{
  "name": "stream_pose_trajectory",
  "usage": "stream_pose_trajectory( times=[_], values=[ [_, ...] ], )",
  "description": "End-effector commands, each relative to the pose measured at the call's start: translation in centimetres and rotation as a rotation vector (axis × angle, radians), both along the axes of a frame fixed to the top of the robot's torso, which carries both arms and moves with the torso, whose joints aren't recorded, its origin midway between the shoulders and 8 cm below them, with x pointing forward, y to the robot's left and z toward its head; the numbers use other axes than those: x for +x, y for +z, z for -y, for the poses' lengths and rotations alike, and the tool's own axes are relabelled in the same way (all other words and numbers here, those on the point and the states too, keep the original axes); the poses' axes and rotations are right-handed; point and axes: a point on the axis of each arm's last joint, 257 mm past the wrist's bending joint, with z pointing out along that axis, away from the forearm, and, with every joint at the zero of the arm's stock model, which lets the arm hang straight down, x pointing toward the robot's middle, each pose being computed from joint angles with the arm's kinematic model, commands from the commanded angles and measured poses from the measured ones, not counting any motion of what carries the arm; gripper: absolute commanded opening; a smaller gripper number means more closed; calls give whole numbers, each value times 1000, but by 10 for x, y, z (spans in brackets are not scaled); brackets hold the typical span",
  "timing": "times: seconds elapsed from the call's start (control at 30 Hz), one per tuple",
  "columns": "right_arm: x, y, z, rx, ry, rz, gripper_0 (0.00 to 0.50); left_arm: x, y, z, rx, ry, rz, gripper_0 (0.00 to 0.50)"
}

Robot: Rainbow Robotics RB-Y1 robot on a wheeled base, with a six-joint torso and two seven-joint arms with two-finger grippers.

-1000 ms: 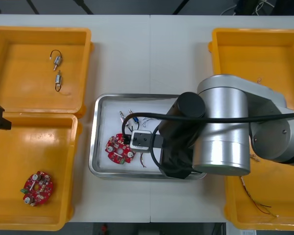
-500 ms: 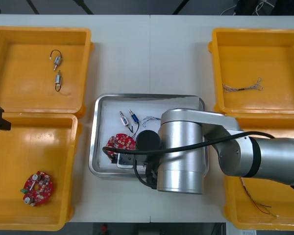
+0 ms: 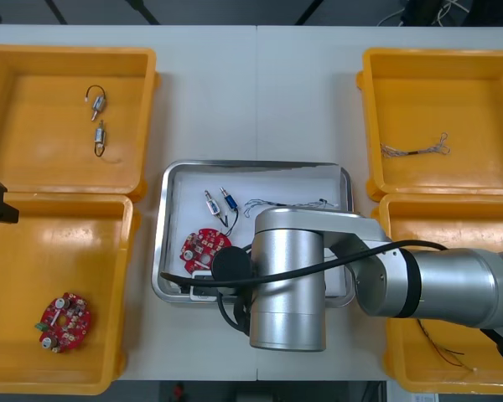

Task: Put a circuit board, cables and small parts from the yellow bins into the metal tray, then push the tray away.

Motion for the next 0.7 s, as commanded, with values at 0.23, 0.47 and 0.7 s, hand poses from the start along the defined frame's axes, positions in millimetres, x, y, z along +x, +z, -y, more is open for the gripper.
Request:
stream_pose_trajectory(
  times=[0.23, 0.47, 0.7],
  values=[
    [-20, -19, -16, 47, 4, 1, 500, 2, 17, -16, 77, -60, 24, 500],
    [-24, -29, -13, 36, -3, 9, 500, 2, 17, -16, 77, -60, 24, 500],
    [-20, -36, -16, 32, -27, 11, 500, 2, 17, -16, 77, -60, 24, 500]
  ],
)
